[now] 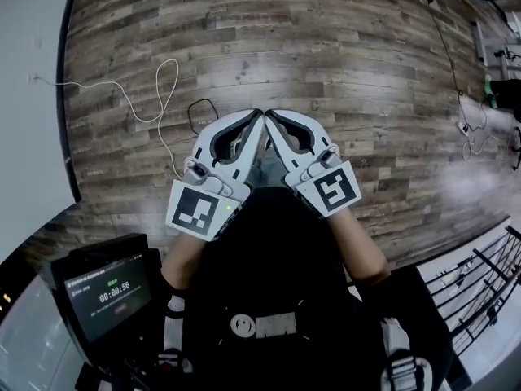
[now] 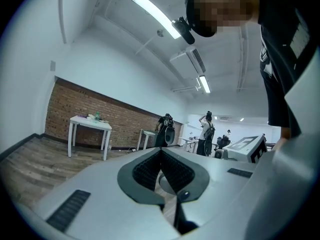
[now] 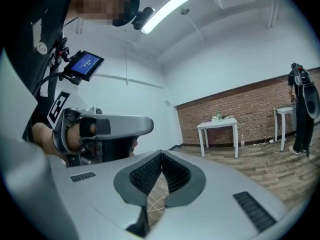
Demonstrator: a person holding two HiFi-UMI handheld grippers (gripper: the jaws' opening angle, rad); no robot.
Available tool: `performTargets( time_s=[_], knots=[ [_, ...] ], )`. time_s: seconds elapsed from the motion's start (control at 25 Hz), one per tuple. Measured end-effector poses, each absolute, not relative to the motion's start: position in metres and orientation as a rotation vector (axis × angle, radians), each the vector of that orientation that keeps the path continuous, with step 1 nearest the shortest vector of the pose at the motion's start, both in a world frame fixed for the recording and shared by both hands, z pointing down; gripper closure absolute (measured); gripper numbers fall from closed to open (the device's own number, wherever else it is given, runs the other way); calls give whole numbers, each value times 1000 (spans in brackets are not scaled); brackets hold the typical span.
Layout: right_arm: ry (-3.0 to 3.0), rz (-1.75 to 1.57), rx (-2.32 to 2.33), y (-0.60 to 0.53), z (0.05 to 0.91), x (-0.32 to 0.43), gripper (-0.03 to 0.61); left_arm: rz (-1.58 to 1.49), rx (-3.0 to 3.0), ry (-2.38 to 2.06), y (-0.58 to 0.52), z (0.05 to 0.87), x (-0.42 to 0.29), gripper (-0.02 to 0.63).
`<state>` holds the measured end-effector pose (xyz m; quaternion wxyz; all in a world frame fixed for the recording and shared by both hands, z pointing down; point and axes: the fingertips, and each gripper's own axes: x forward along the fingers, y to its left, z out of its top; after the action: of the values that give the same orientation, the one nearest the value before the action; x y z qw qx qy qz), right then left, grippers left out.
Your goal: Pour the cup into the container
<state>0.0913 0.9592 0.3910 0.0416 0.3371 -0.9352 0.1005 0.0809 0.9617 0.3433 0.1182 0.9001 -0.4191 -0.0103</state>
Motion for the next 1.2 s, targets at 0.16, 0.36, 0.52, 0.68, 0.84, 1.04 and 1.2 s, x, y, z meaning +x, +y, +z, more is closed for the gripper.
performTargets(
  time_s=[0.16, 0.36, 0.52, 0.68, 0.84, 1.04, 1.2],
  knots=[
    [-2830, 337, 1027, 958, 400, 82, 571, -20, 2610, -1206, 959, 351, 71, 609],
    [-2824, 374, 984, 964, 409, 78, 571, -11, 2581, -1229, 963, 356, 70, 609],
    [-2849, 362, 936, 964, 405, 80, 571, -10, 2571, -1262, 965, 353, 77, 609],
    [-2931, 326, 902, 989, 388, 109, 571, 4, 2590, -1328, 995, 340, 112, 609],
    [-3009, 268, 839, 1047, 376, 158, 571, 23, 2595, -1423, 1055, 332, 164, 609],
    [-2992, 293, 834, 1049, 385, 163, 571, 36, 2545, -1471, 1058, 336, 154, 609],
    [-2975, 318, 864, 1054, 389, 167, 571, 36, 2510, -1485, 1061, 339, 144, 609]
  ],
)
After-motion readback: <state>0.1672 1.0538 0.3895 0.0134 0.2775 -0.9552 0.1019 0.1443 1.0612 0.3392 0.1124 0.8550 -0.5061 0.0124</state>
